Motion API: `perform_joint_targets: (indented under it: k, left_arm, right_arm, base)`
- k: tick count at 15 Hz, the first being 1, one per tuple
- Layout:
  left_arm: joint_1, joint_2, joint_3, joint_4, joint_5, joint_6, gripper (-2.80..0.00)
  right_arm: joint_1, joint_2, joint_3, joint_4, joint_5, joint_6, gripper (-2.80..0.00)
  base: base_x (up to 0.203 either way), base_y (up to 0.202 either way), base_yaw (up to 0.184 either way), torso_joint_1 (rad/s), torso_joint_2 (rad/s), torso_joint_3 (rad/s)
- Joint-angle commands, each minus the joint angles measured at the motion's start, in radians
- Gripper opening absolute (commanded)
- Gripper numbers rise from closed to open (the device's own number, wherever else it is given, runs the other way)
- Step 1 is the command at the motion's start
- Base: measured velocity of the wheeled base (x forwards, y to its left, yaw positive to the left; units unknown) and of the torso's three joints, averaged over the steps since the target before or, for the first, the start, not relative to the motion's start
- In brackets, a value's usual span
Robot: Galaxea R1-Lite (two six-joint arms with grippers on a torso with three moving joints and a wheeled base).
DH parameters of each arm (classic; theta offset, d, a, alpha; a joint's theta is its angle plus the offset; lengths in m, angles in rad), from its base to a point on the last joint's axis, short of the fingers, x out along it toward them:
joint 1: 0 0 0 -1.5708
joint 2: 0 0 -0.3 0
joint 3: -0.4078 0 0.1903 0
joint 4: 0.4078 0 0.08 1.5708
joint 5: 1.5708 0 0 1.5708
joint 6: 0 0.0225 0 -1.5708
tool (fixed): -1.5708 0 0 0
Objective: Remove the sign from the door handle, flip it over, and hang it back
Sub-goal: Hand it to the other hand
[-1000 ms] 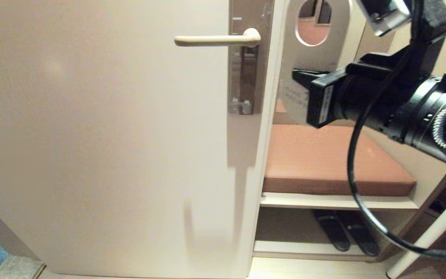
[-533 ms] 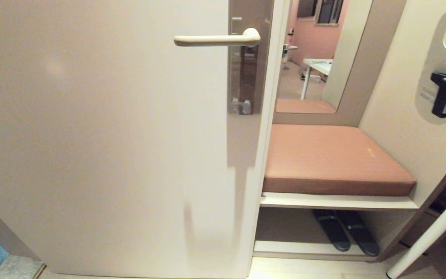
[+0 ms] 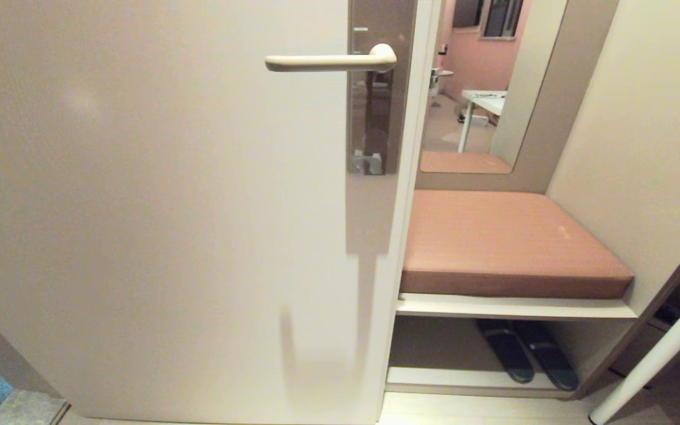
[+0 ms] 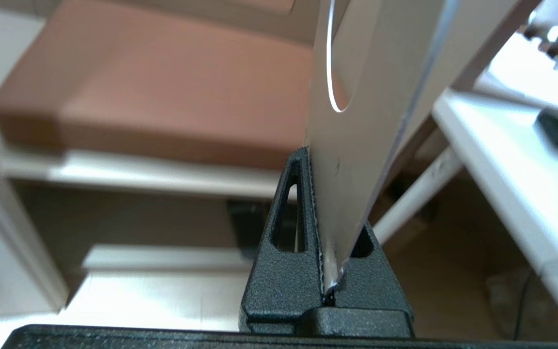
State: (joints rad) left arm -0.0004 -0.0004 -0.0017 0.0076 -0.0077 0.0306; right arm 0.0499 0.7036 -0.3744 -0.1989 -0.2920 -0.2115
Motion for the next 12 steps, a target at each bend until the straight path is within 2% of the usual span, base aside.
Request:
perform_joint_targets:
  k: [1, 2, 4, 6, 10, 12]
  left_arm:
    - [0.0, 0.0, 0.0, 0.0, 0.0, 0.0, -2.8]
    - [0.0, 0.0, 0.0, 0.0, 0.0, 0.0, -2.8]
    - [0.0, 0.0, 0.0, 0.0, 0.0, 0.0, -2.8]
    - [0.0, 0.0, 0.0, 0.0, 0.0, 0.0, -2.8]
    - [0.0, 0.0, 0.0, 0.0, 0.0, 0.0, -2.8]
    - [0.0, 0.0, 0.0, 0.0, 0.0, 0.0, -2.8]
  right_arm:
    - [-0.057, -0.15, 0.115, -0.001, 0.121, -0.003, -2.8]
    - [-0.073, -0.18, 0.17, -0.001, 0.177, -0.004, -2.8]
    - [-0.08, -0.261, 0.232, 0.004, 0.216, 0.007, -2.8]
    - [-0.077, -0.332, 0.278, 0.023, 0.274, 0.058, -2.8]
    - [-0.076, -0.442, 0.372, 0.027, 0.295, 0.079, -2.8]
    - [-0.075, -0.469, 0.374, 0.088, 0.295, 0.1, -2.8]
  base:
    - [0.0, 0.0, 0.0, 0.0, 0.0, 0.0]
    - [0.0, 0.0, 0.0, 0.0, 0.0, 0.0]
    - [0.0, 0.0, 0.0, 0.0, 0.0, 0.0]
    - [0.0, 0.0, 0.0, 0.0, 0.0, 0.0]
    - [0.0, 0.0, 0.0, 0.0, 0.0, 0.0]
    - [0.0, 0.0, 0.0, 0.0, 0.0, 0.0]
